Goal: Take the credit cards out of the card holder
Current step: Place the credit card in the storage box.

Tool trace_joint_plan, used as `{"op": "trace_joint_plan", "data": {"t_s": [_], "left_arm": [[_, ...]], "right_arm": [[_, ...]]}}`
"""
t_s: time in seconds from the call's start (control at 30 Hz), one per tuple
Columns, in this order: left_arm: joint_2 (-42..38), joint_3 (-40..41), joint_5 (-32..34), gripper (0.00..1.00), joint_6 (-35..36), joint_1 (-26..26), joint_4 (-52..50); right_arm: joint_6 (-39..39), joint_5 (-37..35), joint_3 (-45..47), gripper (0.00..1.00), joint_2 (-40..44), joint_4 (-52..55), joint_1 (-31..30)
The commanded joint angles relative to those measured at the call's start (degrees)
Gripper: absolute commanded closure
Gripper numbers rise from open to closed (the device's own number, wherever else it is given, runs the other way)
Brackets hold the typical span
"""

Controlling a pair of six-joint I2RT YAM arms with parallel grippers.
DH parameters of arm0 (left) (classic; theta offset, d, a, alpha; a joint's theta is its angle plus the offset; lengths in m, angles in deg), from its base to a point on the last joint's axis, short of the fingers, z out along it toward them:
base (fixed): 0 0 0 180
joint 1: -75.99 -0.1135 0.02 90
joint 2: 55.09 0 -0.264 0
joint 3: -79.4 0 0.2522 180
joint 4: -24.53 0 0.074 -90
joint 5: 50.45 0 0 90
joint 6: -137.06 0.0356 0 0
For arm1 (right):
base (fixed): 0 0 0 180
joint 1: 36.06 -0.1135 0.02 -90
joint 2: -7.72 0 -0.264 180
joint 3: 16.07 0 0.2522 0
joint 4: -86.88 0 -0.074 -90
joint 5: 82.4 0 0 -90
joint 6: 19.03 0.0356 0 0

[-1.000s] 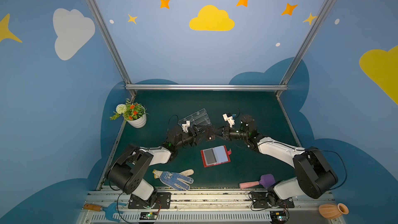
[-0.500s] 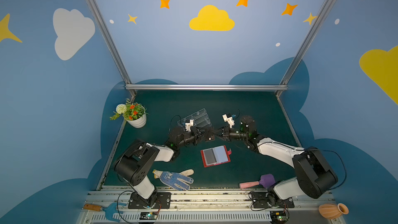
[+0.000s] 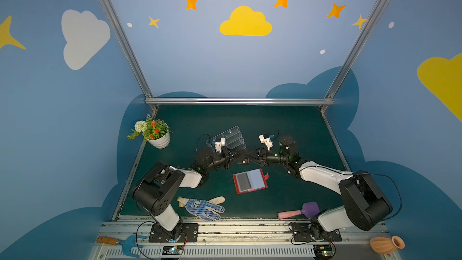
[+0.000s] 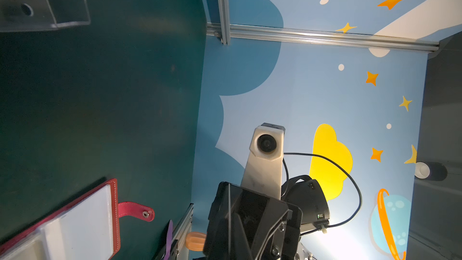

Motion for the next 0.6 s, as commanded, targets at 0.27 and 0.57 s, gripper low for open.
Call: {"op": "trace_joint_plan", "data": {"t_s": [0.27,0.57], "left_arm": [[-12.95,-3.07,-0.85,0.96,13.32,-2.62,-22.16],[-21.19,-16.21,-1.15,0.96,37.42,-8.6,-56.93]], "right_arm": [[-7.5,-5.98,1.21,0.21,12.16,16.27,2.6],[-13.36,-9.05,-0.24,0.21,17.53,28.09,3.27]]}}
